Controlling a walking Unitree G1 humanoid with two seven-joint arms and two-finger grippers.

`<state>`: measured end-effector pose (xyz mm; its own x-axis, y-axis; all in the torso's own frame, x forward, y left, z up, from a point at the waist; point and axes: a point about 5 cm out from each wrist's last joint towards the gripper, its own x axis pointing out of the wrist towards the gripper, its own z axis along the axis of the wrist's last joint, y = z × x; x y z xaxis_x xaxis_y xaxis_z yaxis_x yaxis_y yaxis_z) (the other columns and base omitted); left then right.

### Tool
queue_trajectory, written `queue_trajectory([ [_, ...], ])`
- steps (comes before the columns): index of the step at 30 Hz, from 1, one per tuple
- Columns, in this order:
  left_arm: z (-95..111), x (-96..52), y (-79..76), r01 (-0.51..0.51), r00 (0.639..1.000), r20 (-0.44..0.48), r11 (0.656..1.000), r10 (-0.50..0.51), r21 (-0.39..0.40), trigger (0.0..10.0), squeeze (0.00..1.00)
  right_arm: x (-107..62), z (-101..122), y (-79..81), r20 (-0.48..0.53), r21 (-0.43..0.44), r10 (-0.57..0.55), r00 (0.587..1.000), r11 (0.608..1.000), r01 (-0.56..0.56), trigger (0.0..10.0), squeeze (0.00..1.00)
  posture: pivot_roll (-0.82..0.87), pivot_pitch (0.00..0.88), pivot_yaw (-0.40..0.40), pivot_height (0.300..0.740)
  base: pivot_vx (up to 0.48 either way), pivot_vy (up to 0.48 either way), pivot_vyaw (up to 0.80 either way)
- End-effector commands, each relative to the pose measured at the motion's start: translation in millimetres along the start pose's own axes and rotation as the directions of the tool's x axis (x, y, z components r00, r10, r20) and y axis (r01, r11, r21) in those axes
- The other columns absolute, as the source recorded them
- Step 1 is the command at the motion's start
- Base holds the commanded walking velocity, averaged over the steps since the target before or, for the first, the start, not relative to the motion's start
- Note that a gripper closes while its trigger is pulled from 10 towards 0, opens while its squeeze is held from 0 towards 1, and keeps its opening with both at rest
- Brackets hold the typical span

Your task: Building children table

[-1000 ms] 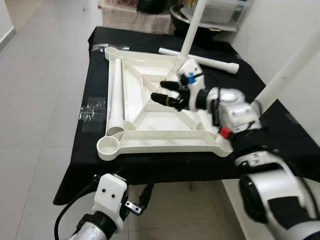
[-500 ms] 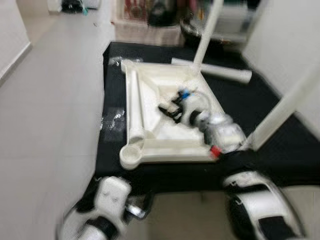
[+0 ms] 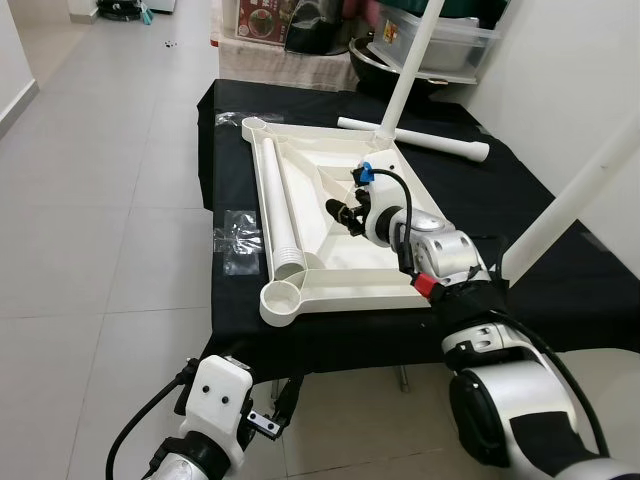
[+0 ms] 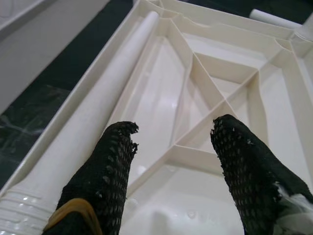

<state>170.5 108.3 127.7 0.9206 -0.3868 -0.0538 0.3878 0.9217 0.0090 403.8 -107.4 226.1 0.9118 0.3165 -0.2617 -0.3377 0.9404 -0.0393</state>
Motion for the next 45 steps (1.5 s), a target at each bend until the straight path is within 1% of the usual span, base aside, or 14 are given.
queue_trajectory([
  [1, -2.9, -0.2, -4.0, 0.013, 1.0, -0.014, 1.0, -0.013, -0.011, 10.0, 0.0, 1.5, 0.8, -1.7, -0.026, 0.062, -0.014, 1.0, 0.998, 0.015, 10.0, 0.0, 0.07, 0.06, -0.163, 0.74, 0.0, 0.0, 0.0],
  [2, -2.9, -0.2, -4.0, 0.013, 1.0, -0.014, 1.0, -0.013, -0.011, 10.0, 0.0, 1.5, 0.8, -1.7, -0.026, 0.062, -0.014, 1.0, 0.998, 0.015, 10.0, 0.0, 0.07, 0.06, -0.163, 0.74, 0.0, 0.0, 0.0],
  [5, -2.4, 0.1, -4.3, 0.015, 1.0, -0.017, 1.0, -0.016, -0.02, 10.0, 0.0, 9.1, 3.1, 7.1, -0.094, 0.112, -0.026, 0.995, 0.993, 0.036, 10.0, 0.0, 0.06, 0.08, -0.167, 0.74, 0.0, 0.0, 0.0],
  [6, -0.6, 0.9, -4.0, 0.015, 1.0, -0.012, 1.0, -0.015, -0.018, 10.0, 0.0, 13.7, 2.4, 14.8, -0.133, 0.132, -0.03, 0.991, 0.99, 0.048, 10.0, 0.0, 0.06, 0.106, -0.165, 0.74, 0.0, 0.0, 0.0],
  [7, -0.6, 0.9, -4.0, 0.015, 1.0, -0.012, 1.0, -0.015, -0.018, 10.0, 0.0, 13.7, 2.4, 14.8, -0.133, 0.132, -0.03, 0.991, 0.99, 0.048, 10.0, 0.0, 0.06, 0.106, -0.165, 0.74, 0.0, 0.0, 0.0],
  [8, 1.5, 1.6, -4.0, 0.012, 1.0, -0.006, 1.0, -0.013, -0.015, 10.0, 0.0, 16.5, 1.8, 20.2, -0.161, 0.155, -0.044, 0.986, 0.986, 0.069, 10.0, 0.0, 0.06, 0.12, -0.176, 0.74, 0.0, 0.0, 0.0],
  [10, 3.1, 1.9, -4.7, 0.005, 1.0, -0.002, 1.0, -0.005, -0.008, 10.0, 0.0, 20.1, 1.9, 31.9, -0.186, 0.16, -0.04, 0.982, 0.985, 0.071, 10.0, 0.0, 0.05, 0.127, -0.191, 0.74, 0.0, 0.0, 0.0],
  [16, 5.7, -0.7, -8.8, 0.0, 1.0, -0.001, 1.0, 0.0, -0.015, 10.0, 0.0, 23.6, 1.2, 45.3, -0.198, 0.135, -0.047, 0.979, 0.988, 0.075, 10.0, 0.0, 0.05, 0.148, -0.202, 0.74, 0.0, 0.0, 0.0],
  [20, 7.2, -3.3, -10.2, 0.0, 1.0, -0.002, 1.0, 0.0, -0.021, 10.0, 0.0, 24.3, 1.4, 51.0, -0.212, 0.184, -0.046, 0.976, 0.979, 0.086, 10.0, 0.0, 0.05, 0.159, -0.206, 0.74, 0.0, 0.0, 0.0],
  [33, 11.4, -10.9, -15.4, -0.005, 1.0, -0.011, 1.0, 0.004, -0.026, 10.0, 0.0, 26.2, -11.0, 63.2, -0.277, 0.235, -0.056, 0.959, 0.964, 0.124, 10.0, 0.0, 0.04, 0.208, -0.233, 0.74, 0.0, 0.0, 0.0],
  [42, 11.9, -16.0, -20.5, -0.004, 1.0, -0.027, 0.999, 0.003, -0.04, 10.0, 0.0, 27.0, -18.9, 68.8, -0.295, 0.195, -0.052, 0.954, 0.974, 0.114, 10.0, 0.0, 0.04, 0.219, -0.245, 0.74, 0.0, 0.0, 0.0],
  [43, 11.7, -17.1, -22.3, -0.001, 1.0, -0.03, 0.999, 0.0, -0.046, 10.0, 0.0, 27.4, -21.5, 70.1, -0.296, 0.16, -0.06, 0.953, 0.981, 0.112, 10.0, 0.0, 0.04, 0.221, -0.251, 0.74, 0.0, 0.0, 0.0],
  [44, 12.2, -17.9, -24.0, 0.001, 1.0, -0.029, 0.999, -0.003, -0.054, 10.0, 0.0, 27.7, -24.0, 72.0, -0.297, 0.126, -0.06, 0.953, 0.987, 0.102, 9.4, 0.0, 0.03, 0.221, -0.258, 0.74, 0.0, 0.0, 0.0],
  [45, 12.2, -17.9, -24.0, 0.001, 1.0, -0.029, 0.999, -0.003, -0.054, 10.0, 0.0, 27.7, -24.0, 72.0, -0.297, 0.126, -0.06, 0.953, 0.987, 0.102, 9.4, 0.0, 0.03, 0.221, -0.258, 0.74, 0.0, 0.0, 0.0],
])
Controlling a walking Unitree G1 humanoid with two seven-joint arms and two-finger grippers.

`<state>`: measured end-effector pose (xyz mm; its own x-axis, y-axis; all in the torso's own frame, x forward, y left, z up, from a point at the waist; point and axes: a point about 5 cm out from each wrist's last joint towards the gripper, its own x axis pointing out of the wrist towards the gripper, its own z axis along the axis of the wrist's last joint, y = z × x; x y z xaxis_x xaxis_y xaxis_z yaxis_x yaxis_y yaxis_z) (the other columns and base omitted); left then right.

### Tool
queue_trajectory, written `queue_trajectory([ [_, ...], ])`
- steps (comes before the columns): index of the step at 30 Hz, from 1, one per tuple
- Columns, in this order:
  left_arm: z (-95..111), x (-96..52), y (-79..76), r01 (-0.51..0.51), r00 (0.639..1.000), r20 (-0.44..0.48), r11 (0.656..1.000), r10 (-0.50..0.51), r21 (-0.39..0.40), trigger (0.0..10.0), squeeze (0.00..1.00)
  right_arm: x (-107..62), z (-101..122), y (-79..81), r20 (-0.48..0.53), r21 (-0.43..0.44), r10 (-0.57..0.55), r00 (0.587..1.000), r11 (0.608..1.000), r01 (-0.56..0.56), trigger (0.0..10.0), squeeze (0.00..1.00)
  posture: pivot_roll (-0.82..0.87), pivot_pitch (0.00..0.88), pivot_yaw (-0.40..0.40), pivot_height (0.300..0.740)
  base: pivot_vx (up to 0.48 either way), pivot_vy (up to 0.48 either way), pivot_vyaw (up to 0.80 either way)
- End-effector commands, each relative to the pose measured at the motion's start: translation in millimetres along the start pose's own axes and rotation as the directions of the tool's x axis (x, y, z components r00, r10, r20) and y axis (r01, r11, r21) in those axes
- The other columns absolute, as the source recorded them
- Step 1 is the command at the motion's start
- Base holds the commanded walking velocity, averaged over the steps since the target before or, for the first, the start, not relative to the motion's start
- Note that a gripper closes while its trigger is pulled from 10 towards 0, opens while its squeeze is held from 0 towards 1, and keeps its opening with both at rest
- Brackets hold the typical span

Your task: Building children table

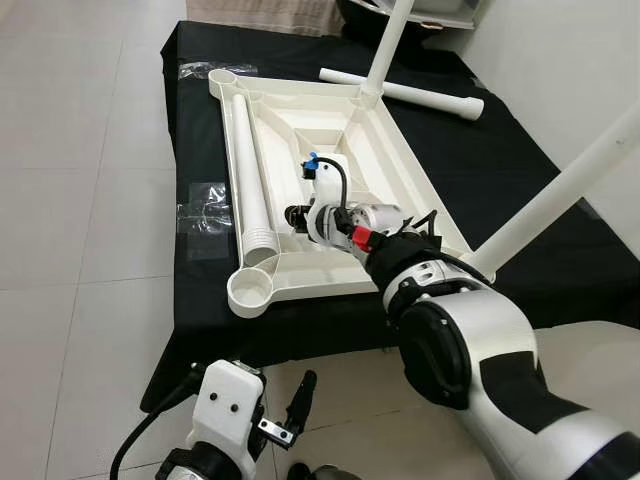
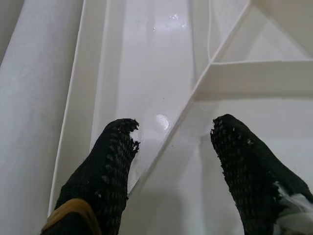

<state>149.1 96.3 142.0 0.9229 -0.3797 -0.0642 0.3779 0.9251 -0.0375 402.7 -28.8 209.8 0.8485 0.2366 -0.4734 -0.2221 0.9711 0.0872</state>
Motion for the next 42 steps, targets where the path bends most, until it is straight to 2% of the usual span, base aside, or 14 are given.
queue_trajectory([
  [1, -1.5, -2.8, -6.1, 0.01, 1.0, -0.018, 1.0, -0.01, -0.012, 10.0, 0.0, 4.2, -18.5, -4.8, -0.069, -0.045, -0.025, 0.997, 0.999, 0.022, 9.4, 0.0, 0.03, 0.225, -0.259, 0.74, 0.0, 0.0, 0.0],
  [3, -1.5, -2.8, -6.1, 0.01, 1.0, -0.018, 1.0, -0.01, -0.012, 10.0, 0.0, 4.2, -18.5, -4.8, -0.069, -0.045, -0.025, 0.997, 0.999, 0.022, 9.4, 0.0, 0.03, 0.225, -0.259, 0.74, 0.0, 0.0, 0.0],
  [4, -1.3, -3.3, -7.1, 0.01, 1.0, -0.02, 1.0, -0.01, -0.014, 10.0, 0.0, 4.6, -20.3, -5.7, -0.072, -0.063, -0.032, 0.997, 0.998, 0.028, 0.0, 0.0, 0.03, 0.224, -0.263, 0.74, 0.0, 0.0, 0.0],
  [13, 2.1, -6.1, -11.5, 0.003, 1.0, -0.018, 1.0, -0.004, -0.027, 10.0, 0.0, 4.9, -21.5, -10.9, -0.074, -0.102, -0.049, 0.996, 0.994, 0.041, 0.0, 0.0, 0.02, 0.246, -0.274, 0.74, 0.0, 0.0, 0.0],
  [20, 3.4, -8.0, -13.0, 0.004, 1.0, -0.016, 0.999, -0.005, -0.036, 10.0, 0.0, 5.6, -26.0, -24.5, -0.091, -0.151, -0.062, 0.994, 0.987, 0.048, 0.0, 0.0, 0.02, 0.249, -0.278, 0.74, 0.0, 0.0, 0.0],
  [23, 3.3, -8.6, -12.9, 0.002, 1.0, -0.019, 0.999, -0.002, -0.037, 10.0, 0.0, 5.1, -25.3, -29.0, -0.094, -0.134, -0.063, 0.994, 0.99, 0.05, 0.3, 0.0, 0.02, 0.244, -0.277, 0.74, 0.0, 0.0, 0.0],
  [24, 3.1, -8.8, -12.8, 0.001, 1.0, -0.022, 0.999, -0.002, -0.039, 10.0, 0.0, 4.0, -21.0, -30.9, -0.087, -0.085, -0.051, 0.995, 0.995, 0.044, 10.0, 0.0, 0.01, 0.247, -0.272, 0.74, 0.0, 0.0, 0.0],
  [26, 2.9, -8.8, -12.5, 0.001, 1.0, -0.023, 0.999, -0.002, -0.042, 10.0, 0.0, 2.2, -12.8, -31.4, -0.063, -0.02, -0.048, 0.997, 0.999, 0.047, 10.0, 0.0, 0.01, 0.25, -0.271, 0.74, 0.0, 0.0, 0.0],
  [27, 2.9, -8.8, -12.5, 0.001, 1.0, -0.023, 0.999, -0.002, -0.042, 10.0, 0.0, 2.2, -12.8, -31.4, -0.063, -0.02, -0.048, 0.997, 0.999, 0.047, 10.0, 0.0, 0.01, 0.25, -0.271, 0.74, 0.0, 0.0, 0.0],
  [28, 2.6, -8.5, -12.4, 0.002, 1.0, -0.026, 0.999, -0.003, -0.045, 10.0, 0.0, -0.9, 1.0, -27.4, -0.022, 0.063, -0.043, 0.999, 0.997, 0.044, 10.0, 1.0, 0.02, 0.25, -0.27, 0.74, 0.0, 0.0, 0.0],
  [31, 2.1, -7.8, -12.8, 0.001, 0.999, -0.032, 0.999, -0.002, -0.046, 10.0, 0.0, -7.9, 27.7, -17.1, 0.073, 0.163, -0.069, 0.995, 0.985, 0.056, 10.0, 1.0, 0.03, 0.248, -0.27, 0.74, 0.0, 0.0, 0.0],
  [36, 2.3, -7.3, -13.0, -0.002, 0.999, -0.034, 0.999, 0.0, -0.044, 10.0, 0.0, -9.1, 31.6, -7.0, 0.091, 0.152, -0.094, 0.991, 0.985, 0.08, 10.0, 1.0, 0.04, 0.253, -0.271, 0.74, 0.0, 0.0, 0.0],
  [37, 2.4, -7.2, -13.1, -0.003, 0.999, -0.036, 0.999, 0.001, -0.045, 10.0, 0.0, -8.4, 29.0, -3.2, 0.078, 0.156, -0.09, 0.993, 0.985, 0.077, 10.0, 0.0, 0.04, 0.254, -0.274, 0.74, 0.0, 0.0, 0.0],
  [42, 2.3, -7.3, -13.1, -0.012, 0.999, -0.039, 0.999, 0.01, -0.049, 10.0, 0.0, -7.9, 21.6, 13.6, 0.016, 0.179, -0.019, 1.0, 0.984, 0.016, 10.0, 0.0, 0.04, 0.255, -0.278, 0.74, 0.0, 0.0, 0.0],
])
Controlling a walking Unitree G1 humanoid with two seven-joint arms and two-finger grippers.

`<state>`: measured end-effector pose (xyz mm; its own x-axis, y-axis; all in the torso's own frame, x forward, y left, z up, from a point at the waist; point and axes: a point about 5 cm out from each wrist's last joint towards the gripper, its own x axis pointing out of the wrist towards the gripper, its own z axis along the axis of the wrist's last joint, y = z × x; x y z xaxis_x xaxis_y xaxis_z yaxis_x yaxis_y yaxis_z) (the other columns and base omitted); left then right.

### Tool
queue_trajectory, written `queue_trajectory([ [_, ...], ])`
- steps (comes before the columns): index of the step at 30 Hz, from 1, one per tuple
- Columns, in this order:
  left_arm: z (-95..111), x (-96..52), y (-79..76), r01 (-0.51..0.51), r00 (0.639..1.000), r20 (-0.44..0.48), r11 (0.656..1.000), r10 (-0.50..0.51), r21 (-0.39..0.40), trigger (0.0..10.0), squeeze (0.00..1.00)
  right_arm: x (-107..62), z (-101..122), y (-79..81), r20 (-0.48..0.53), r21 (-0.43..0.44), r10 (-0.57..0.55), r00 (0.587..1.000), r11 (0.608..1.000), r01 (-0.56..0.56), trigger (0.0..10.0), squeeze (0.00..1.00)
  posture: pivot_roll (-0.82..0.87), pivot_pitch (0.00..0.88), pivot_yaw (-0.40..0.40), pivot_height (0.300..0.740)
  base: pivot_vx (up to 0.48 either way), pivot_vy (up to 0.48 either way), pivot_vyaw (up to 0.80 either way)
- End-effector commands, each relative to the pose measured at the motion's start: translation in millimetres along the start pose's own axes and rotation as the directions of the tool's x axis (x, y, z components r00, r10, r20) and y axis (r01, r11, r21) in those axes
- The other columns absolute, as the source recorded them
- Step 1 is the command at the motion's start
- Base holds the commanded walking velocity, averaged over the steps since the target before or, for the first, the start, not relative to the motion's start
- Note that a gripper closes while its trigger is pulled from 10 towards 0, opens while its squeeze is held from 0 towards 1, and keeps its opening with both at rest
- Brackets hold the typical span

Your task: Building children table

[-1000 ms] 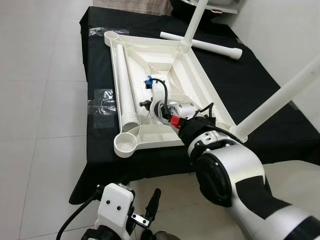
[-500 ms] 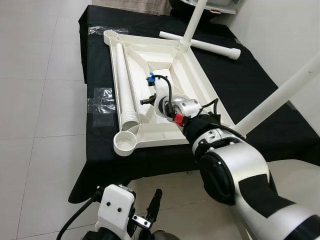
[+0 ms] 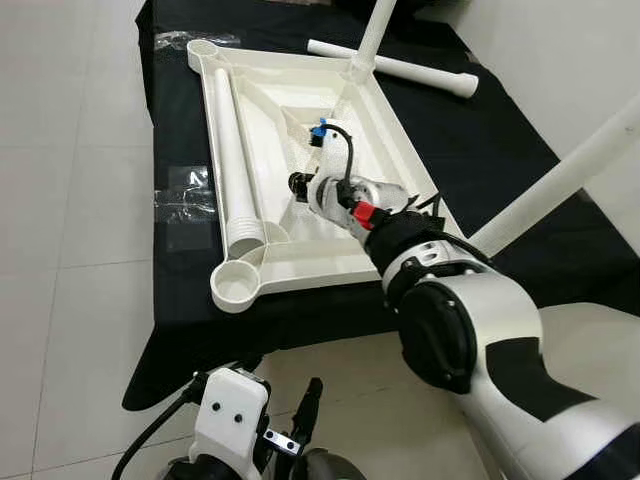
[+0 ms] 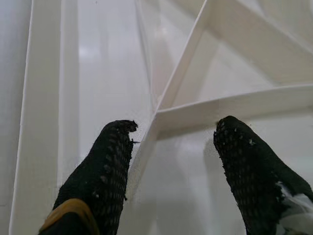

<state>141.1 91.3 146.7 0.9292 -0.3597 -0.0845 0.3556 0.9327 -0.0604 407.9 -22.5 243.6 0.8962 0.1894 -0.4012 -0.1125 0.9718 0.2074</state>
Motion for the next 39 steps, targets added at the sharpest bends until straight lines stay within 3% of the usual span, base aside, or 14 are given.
queue_trajectory([
  [1, -2.0, -1.6, -5.3, 0.011, 1.0, -0.02, 1.0, -0.011, -0.024, 10.0, 0.0, 1.0, -11.6, 4.0, -0.073, 0.023, 0.02, 0.997, 1.0, -0.018, 10.0, 0.0, 0.04, 0.255, -0.278, 0.74, 0.0, 0.0, 0.0],
  [5, -2.2, -2.0, -5.1, 0.006, 1.0, -0.023, 1.0, -0.007, -0.027, 10.0, 0.0, -1.1, -11.7, 12.0, -0.102, 0.075, 0.046, 0.994, 0.996, -0.039, 10.0, 0.0, 0.04, 0.259, -0.276, 0.74, 0.0, 0.0, 0.0],
  [11, -2.7, -1.3, -4.5, 0.008, 1.0, -0.025, 1.0, -0.008, -0.029, 10.0, 0.0, 0.4, -20.3, 9.8, -0.127, -0.015, -0.001, 0.992, 1.0, 0.0, 10.0, 0.0, 0.02, 0.257, -0.275, 0.74, 0.0, 0.0, 0.0],
  [12, -2.7, -1.1, -4.5, 0.008, 1.0, -0.024, 1.0, -0.008, -0.03, 10.0, 0.0, 1.7, -23.7, 6.4, -0.123, -0.054, -0.031, 0.992, 0.998, 0.024, 2.7, 0.0, 0.02, 0.258, -0.277, 0.74, 0.0, 0.0, 0.0],
  [13, -2.6, -1.1, -4.7, 0.008, 1.0, -0.023, 0.999, -0.009, -0.031, 10.0, 0.0, 2.7, -26.0, 3.5, -0.115, -0.097, -0.052, 0.992, 0.994, 0.041, 0.0, 0.0, 0.02, 0.258, -0.277, 0.74, 0.0, 0.0, 0.0],
  [20, -2.6, -1.0, -5.3, 0.004, 1.0, -0.022, 1.0, -0.005, -0.031, 10.0, 0.0, 4.5, -34.2, 0.2, -0.133, -0.139, -0.065, 0.989, 0.989, 0.046, 0.0, 0.0, 0.02, 0.265, -0.279, 0.74, 0.0, 0.0, 0.0],
  [21, -2.3, -0.9, -5.3, 0.0, 1.0, -0.021, 1.0, -0.001, -0.029, 10.0, 0.0, 5.2, -35.9, -1.7, -0.129, -0.196, -0.066, 0.989, 0.98, 0.04, 0.0, 0.0, 0.01, 0.263, -0.283, 0.74, 0.0, 0.0, 0.0],
  [25, -2.1, -0.5, -5.2, -0.001, 1.0, -0.019, 1.0, 0.0, -0.03, 10.0, 0.0, 5.9, -36.5, -5.3, -0.126, -0.229, -0.073, 0.989, 0.973, 0.043, 0.0, 0.0, 0.01, 0.267, -0.281, 0.74, 0.0, 0.0, 0.0],
  [30, -1.9, 0.5, -4.6, -0.001, 1.0, -0.018, 0.999, 0.001, -0.032, 10.0, 0.0, 8.2, -41.7, -17.3, -0.145, -0.352, -0.055, 0.988, 0.936, 0.0, 0.0, 0.0, 0.0, 0.268, -0.28, 0.74, 0.0, 0.0, 0.0],
  [31, -1.9, 0.9, -4.1, -0.001, 1.0, -0.019, 1.0, 0.001, -0.03, 10.0, 0.0, 9.4, -43.6, -22.6, -0.146, -0.44, -0.041, 0.988, 0.898, -0.027, 0.0, 0.0, 0.0, 0.266, -0.276, 0.74, 0.0, 0.0, 0.0],
  [35, -1.9, 1.4, -3.9, -0.002, 1.0, -0.018, 1.0, 0.001, -0.03, 10.0, 0.0, 10.3, -45.8, -28.7, -0.159, -0.509, -0.033, 0.987, 0.859, -0.053, 0.0, 0.0, 0.01, 0.264, -0.279, 0.74, 0.0, 0.0, 0.0],
  [38, -2.1, 1.4, -2.8, -0.004, 1.0, -0.019, 1.0, 0.003, -0.027, 10.0, 0.0, 11.0, -50.7, -40.6, -0.232, -0.62, 0.015, 0.973, 0.768, -0.16, 0.0, 0.0, 0.01, 0.26, -0.276, 0.74, 0.0, 0.0, 0.0],
  [39, -2.1, 1.4, -2.8, -0.004, 1.0, -0.019, 1.0, 0.003, -0.027, 10.0, 0.0, 11.0, -50.7, -40.6, -0.232, -0.62, 0.015, 0.973, 0.768, -0.16, 0.0, 0.0, 0.01, 0.26, -0.276, 0.74, 0.0, 0.0, 0.0],
])
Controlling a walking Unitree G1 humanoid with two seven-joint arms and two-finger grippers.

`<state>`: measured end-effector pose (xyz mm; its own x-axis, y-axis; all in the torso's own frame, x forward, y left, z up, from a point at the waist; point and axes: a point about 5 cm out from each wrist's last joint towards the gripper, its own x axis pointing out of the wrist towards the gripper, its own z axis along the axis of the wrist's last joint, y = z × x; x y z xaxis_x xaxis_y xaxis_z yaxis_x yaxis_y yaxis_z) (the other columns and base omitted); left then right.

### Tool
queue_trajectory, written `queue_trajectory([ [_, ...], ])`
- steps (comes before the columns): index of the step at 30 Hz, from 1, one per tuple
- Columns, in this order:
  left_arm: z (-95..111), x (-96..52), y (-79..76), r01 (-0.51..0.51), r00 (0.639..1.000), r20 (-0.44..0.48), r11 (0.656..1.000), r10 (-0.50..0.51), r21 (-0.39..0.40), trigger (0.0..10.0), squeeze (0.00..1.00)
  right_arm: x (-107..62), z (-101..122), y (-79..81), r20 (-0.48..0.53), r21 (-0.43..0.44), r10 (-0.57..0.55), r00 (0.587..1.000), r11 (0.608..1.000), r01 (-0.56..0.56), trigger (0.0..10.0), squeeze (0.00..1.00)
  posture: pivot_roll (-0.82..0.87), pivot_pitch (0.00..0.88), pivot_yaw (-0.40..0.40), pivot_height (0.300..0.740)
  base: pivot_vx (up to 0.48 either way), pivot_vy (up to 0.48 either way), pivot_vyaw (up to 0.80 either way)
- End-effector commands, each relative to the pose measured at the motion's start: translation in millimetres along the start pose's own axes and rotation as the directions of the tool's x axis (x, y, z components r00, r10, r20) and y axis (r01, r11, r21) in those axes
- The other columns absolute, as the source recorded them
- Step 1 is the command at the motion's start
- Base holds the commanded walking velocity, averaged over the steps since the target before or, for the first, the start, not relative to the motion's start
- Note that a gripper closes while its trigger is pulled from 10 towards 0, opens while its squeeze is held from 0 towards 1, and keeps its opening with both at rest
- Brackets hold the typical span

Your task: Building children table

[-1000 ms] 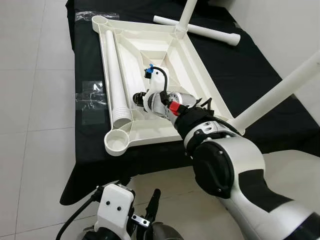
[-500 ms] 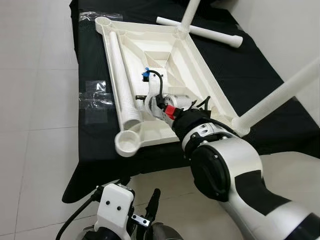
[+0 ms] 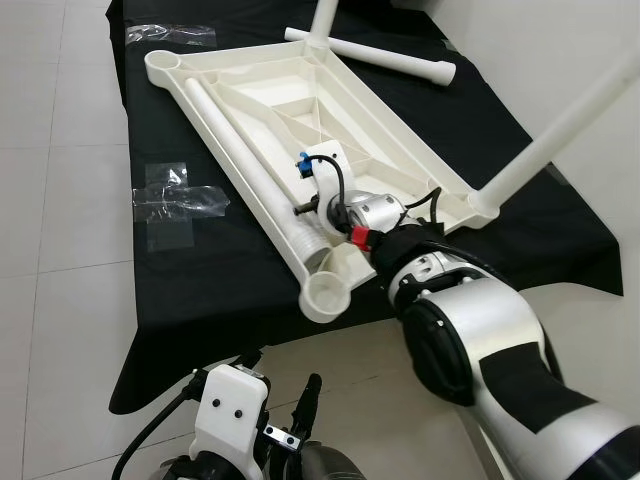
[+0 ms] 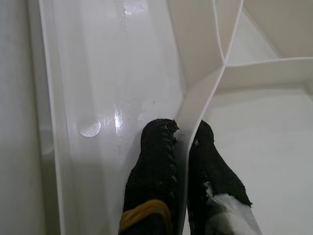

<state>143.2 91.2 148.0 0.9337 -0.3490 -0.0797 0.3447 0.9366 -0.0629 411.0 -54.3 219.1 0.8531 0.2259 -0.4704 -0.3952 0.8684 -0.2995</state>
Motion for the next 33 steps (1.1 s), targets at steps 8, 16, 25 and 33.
queue_trajectory([
  [8, -3.5, -0.1, -0.6, 0.003, 1.0, -0.026, 1.0, -0.003, -0.011, 10.0, 0.0, 0.6, -40.3, -26.0, -0.179, -0.319, 0.134, 0.975, 0.929, -0.186, 0.0, 0.0, 0.01, 0.273, -0.268, 0.74, 0.0, 0.0, 0.0],
  [16, -3.1, -1.3, 0.9, 0.001, 1.0, -0.027, 1.0, -0.001, -0.006, 10.0, 0.0, -9.6, -45.5, -55.5, -0.256, -0.549, 0.191, 0.948, 0.778, -0.305, 0.0, 0.0, 0.01, 0.272, -0.264, 0.74, 0.0, 0.0, 0.0],
  [25, -3.7, -0.6, 2.9, 0.001, 1.0, -0.03, 1.0, -0.001, -0.001, 10.0, 0.0, -20.9, -52.4, -82.3, -0.343, -0.656, 0.163, 0.925, 0.663, -0.36, 0.0, 0.0, 0.02, 0.263, -0.26, 0.74, 0.0, 0.0, 0.0],
  [33, -3.8, -0.7, 3.5, 0.001, 1.0, -0.029, 1.0, -0.001, 0.011, 10.0, 0.0, -27.9, -53.8, -98.7, -0.366, -0.834, 0.064, 0.928, 0.42, -0.358, 0.0, 0.0, 0.02, 0.253, -0.26, 0.74, 0.0, 0.0, 0.0],
])
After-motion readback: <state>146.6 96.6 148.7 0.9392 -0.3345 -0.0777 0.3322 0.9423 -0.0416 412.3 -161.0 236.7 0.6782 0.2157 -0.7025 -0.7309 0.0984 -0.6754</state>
